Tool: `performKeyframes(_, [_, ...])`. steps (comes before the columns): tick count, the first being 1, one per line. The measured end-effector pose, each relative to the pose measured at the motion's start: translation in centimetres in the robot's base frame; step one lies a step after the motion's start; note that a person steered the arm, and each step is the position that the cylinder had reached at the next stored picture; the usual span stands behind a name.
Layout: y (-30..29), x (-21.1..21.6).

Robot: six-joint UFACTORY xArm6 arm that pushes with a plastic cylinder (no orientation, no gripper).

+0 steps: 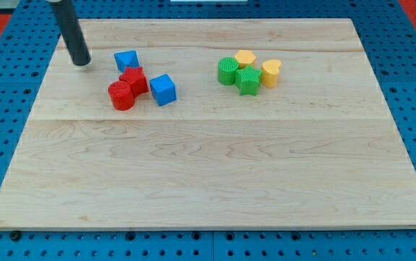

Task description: Separate the blue triangle from the red star and red circle

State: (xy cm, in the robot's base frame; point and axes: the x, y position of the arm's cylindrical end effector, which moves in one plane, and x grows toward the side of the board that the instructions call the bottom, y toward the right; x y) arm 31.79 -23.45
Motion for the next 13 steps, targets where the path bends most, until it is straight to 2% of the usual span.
performKeyframes(1, [0.5,-1.6])
performKeyframes(2, [4.4,-3.3])
performKeyframes(4, [17.5,-1.1])
performKeyframes(5, [18.6,-0.2])
performKeyframes(7, [6.7,0.5])
performKeyframes(8, [4.9,0.5])
performKeyframes(10, [7.8,-2.6])
performKeyframes(11, [3.9,-2.5])
performKeyframes(13, [3.7,4.5])
